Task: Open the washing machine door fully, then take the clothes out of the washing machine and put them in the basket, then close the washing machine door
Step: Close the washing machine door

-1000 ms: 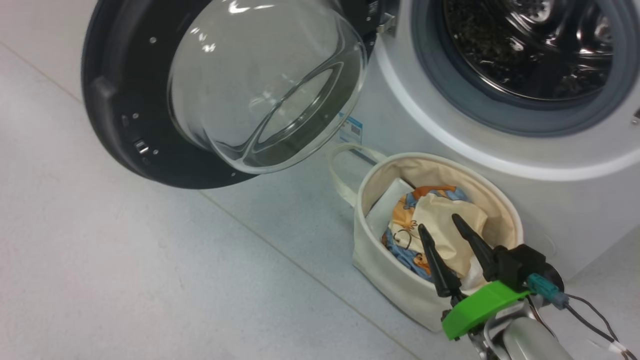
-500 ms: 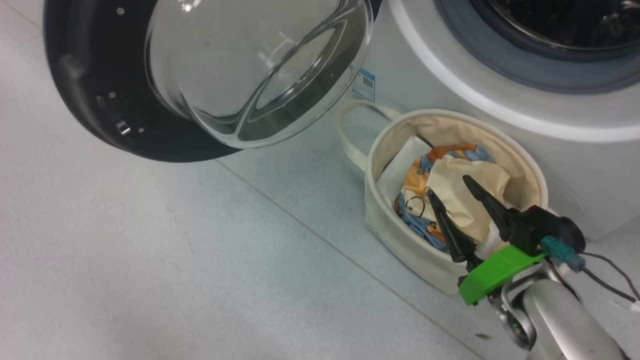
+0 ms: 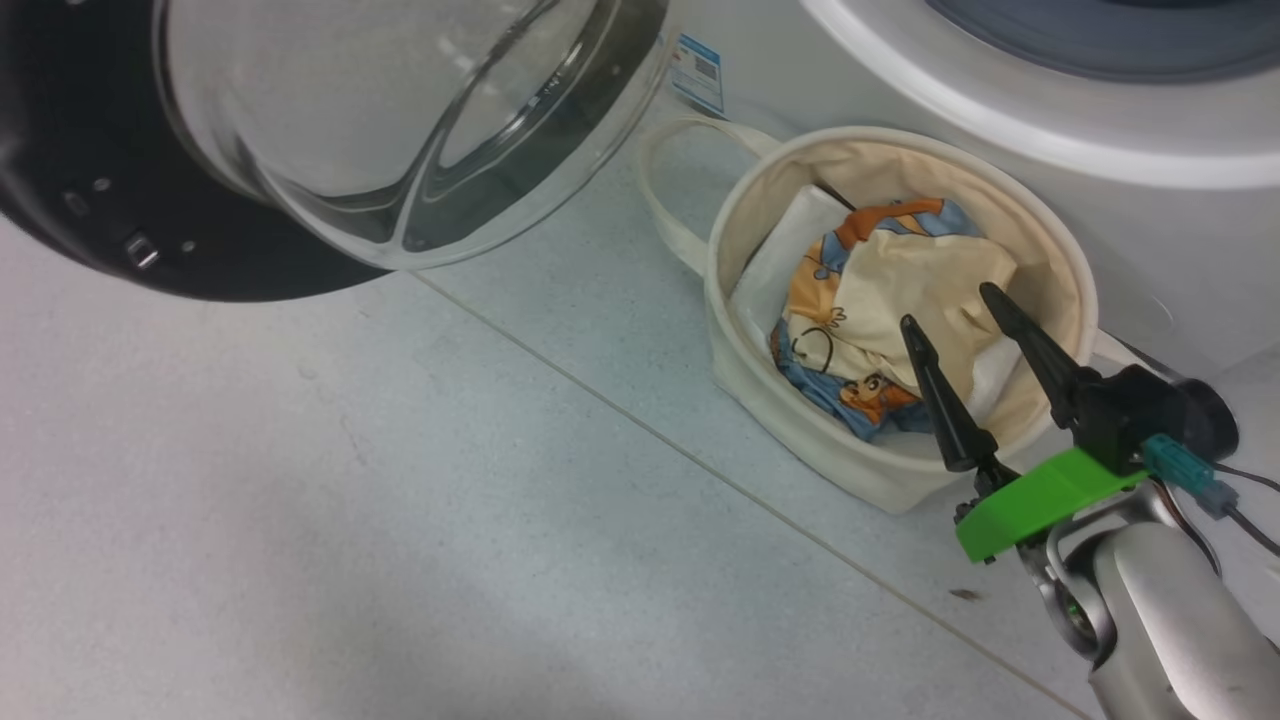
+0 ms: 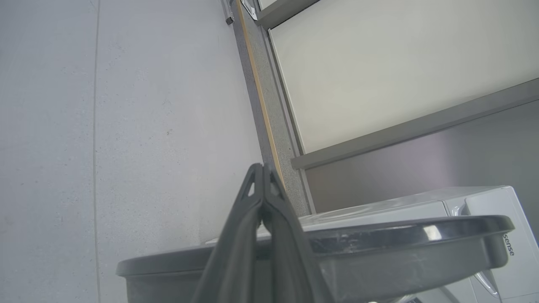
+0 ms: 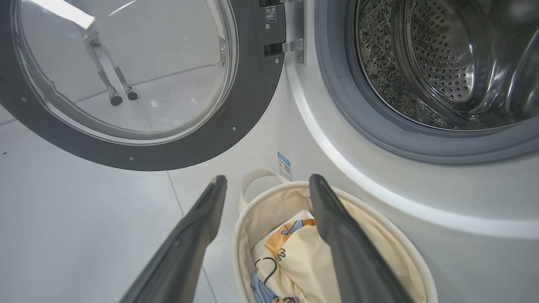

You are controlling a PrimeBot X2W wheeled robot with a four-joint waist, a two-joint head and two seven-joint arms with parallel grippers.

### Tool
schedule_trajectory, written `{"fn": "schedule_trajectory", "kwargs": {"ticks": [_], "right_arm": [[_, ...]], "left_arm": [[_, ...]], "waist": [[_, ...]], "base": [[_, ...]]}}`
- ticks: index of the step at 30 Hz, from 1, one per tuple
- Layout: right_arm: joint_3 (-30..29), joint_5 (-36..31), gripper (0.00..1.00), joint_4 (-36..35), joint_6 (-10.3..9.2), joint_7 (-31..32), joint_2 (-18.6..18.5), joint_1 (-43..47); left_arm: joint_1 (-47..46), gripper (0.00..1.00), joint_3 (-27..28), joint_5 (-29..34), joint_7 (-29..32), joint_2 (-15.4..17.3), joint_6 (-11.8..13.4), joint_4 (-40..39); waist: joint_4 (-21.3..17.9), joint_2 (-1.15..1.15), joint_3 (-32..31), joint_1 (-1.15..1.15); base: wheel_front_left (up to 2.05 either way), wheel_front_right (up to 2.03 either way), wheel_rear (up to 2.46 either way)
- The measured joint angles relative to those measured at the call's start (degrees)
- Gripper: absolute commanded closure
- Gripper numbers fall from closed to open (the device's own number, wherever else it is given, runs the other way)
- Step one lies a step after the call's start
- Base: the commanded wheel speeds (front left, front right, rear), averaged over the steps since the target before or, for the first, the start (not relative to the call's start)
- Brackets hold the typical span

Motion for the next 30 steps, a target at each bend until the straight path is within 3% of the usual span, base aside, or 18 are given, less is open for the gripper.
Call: {"fn": "schedule_trajectory", "kwargs": {"ticks": [18, 30], "right_arm": [[-0.22, -0.47, 0.00, -0.81, 0.00, 0.19, -0.08, 0.09], [0.85, 0.41, 0.00, 3.08, 0.00, -1.44, 0.92, 0.76]], "left_arm": [[-0.75, 1.00, -5.94, 0.51, 0.55, -0.10, 0.02, -1.35], [5.80, 1.00, -9.57, -0.67, 2.55, 0.46, 0.01, -7.82]], "waist": [[-1.48, 0.00, -0.43, 0.00], [-1.66, 0.00, -4.99, -0.01]], "base": [[0.00, 0.00, 0.00], [0.00, 0.00, 0.00]]}}
